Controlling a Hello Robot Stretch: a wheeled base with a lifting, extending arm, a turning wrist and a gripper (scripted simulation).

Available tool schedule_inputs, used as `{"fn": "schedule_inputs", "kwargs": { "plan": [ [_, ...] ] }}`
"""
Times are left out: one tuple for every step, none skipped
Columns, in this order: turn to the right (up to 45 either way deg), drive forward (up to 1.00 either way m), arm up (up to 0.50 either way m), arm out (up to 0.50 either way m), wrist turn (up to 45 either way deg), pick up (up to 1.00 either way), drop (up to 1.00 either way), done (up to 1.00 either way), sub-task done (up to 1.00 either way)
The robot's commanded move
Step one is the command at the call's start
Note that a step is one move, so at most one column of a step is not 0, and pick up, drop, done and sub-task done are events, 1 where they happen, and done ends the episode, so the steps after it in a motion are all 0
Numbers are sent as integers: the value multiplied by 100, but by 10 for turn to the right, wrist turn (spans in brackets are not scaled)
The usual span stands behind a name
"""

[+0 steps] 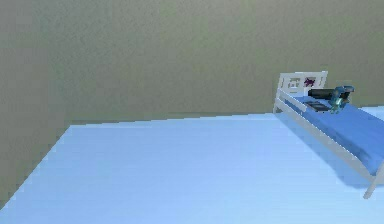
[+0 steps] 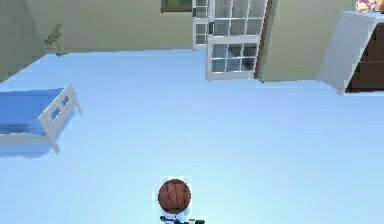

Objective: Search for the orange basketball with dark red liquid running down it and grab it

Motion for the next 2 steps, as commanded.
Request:
{"fn": "schedule_inputs", "kwargs": {
  "plan": [
    [0, 0, 10, 0, 0, 0, 0, 0, 0],
    [0, 0, 0, 0, 0, 0, 0, 100, 0]
  ]
}}
